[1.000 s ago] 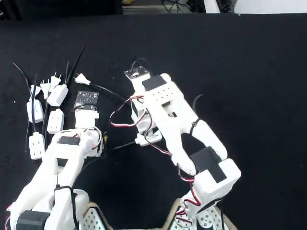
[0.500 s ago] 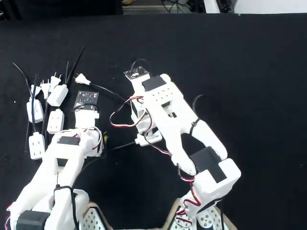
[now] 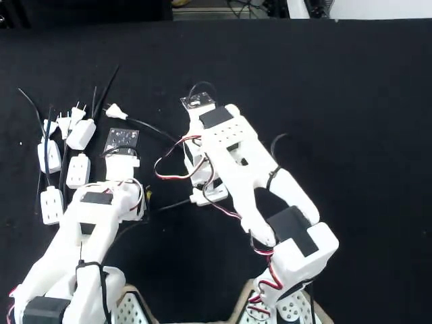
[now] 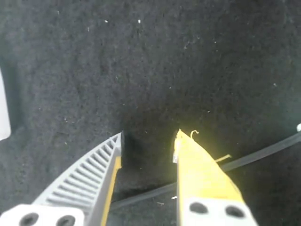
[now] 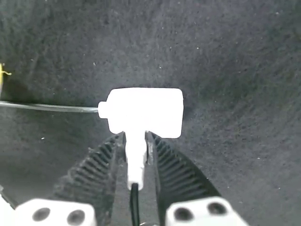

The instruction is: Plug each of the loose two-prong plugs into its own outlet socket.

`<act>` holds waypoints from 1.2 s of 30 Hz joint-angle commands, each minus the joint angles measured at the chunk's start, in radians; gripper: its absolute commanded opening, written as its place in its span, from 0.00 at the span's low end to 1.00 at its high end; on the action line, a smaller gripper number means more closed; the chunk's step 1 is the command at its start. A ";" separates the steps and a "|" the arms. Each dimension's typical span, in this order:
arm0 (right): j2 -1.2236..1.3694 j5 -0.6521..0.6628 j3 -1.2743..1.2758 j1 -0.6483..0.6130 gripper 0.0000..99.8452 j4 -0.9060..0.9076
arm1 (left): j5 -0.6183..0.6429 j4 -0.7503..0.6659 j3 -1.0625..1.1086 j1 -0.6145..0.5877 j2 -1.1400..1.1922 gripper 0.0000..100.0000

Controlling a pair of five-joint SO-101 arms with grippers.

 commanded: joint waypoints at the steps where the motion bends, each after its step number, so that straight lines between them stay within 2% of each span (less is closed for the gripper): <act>1: 0.015 -0.012 -0.010 0.025 0.01 -0.020 | -0.008 -0.009 -0.005 0.012 -0.018 0.18; 10: 0.019 -0.005 0.018 -0.054 0.01 -0.034 | -0.008 -0.009 -0.005 0.012 -0.018 0.18; 18: 0.019 -0.003 0.024 -0.055 0.01 -0.060 | -0.008 -0.009 -0.005 0.012 -0.018 0.18; 27: 0.013 0.132 0.145 -0.055 0.01 -0.126 | -0.008 -0.009 -0.004 0.010 -0.018 0.18; 36: 0.018 0.141 0.151 -0.057 0.01 -0.138 | -0.008 -0.009 -0.004 0.010 -0.018 0.18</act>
